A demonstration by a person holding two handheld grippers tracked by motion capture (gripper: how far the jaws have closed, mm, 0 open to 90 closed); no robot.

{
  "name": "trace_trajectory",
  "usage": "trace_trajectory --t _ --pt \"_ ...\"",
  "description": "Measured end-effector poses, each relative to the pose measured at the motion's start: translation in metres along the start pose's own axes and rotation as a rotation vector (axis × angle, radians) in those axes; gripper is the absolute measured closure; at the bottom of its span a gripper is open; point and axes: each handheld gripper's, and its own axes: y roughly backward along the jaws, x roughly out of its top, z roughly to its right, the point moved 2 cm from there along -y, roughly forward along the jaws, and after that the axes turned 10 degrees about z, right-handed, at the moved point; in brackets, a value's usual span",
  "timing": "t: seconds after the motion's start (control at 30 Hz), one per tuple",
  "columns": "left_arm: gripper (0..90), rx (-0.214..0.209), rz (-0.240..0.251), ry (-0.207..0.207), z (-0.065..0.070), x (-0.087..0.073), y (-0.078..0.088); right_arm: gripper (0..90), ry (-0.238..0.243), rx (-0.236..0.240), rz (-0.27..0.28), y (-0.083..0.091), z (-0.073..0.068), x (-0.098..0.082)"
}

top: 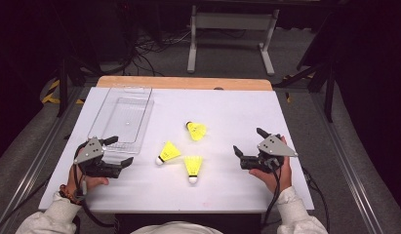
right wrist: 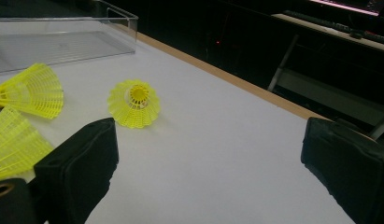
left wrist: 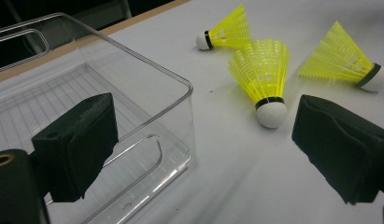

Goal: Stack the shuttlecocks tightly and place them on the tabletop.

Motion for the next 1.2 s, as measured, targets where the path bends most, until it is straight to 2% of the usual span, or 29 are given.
trace_trajectory --t 0.07,0.17,0.3,0.37,0.47,0.63,0.73,0.8,1.03,1.2 --pt "7.9 0.006 -0.002 -0.007 0.002 0.001 0.001 4.7 -0.004 0.016 -0.020 -0.002 -0.001 -0.004" --pt "7.9 0.000 0.024 0.004 0.004 0.006 0.003 5.3 0.001 0.022 -0.045 -0.006 -0.001 -0.008" --pt "7.9 -0.031 0.046 0.009 0.005 0.013 0.000 5.3 0.000 0.024 -0.059 -0.008 -0.002 -0.008" --pt "8.1 -0.042 0.043 -0.009 0.006 0.015 -0.002 5.6 0.011 0.032 -0.064 -0.011 -0.002 -0.008" --pt "9.6 -0.063 0.040 -0.013 0.007 0.018 -0.005 5.9 0.023 0.026 -0.073 -0.011 -0.002 -0.009" --pt "11.1 -0.090 0.029 -0.030 0.011 0.026 -0.010 6.1 0.006 0.029 -0.074 -0.011 -0.001 -0.009" --pt "11.4 -0.107 0.024 -0.026 0.013 0.033 -0.013 6.4 0.008 0.033 -0.089 -0.012 -0.002 -0.010" --pt "12.4 -0.121 0.014 -0.013 0.016 0.037 -0.017 6.9 0.022 0.037 -0.106 -0.013 -0.004 -0.012" --pt "19.2 -0.173 -0.071 -0.052 0.034 0.040 -0.035 7.2 0.027 0.039 -0.131 -0.018 -0.003 -0.014" --pt "21.3 -0.185 -0.115 -0.051 0.042 0.040 -0.048 7.3 0.042 0.044 -0.136 -0.021 -0.005 -0.014"
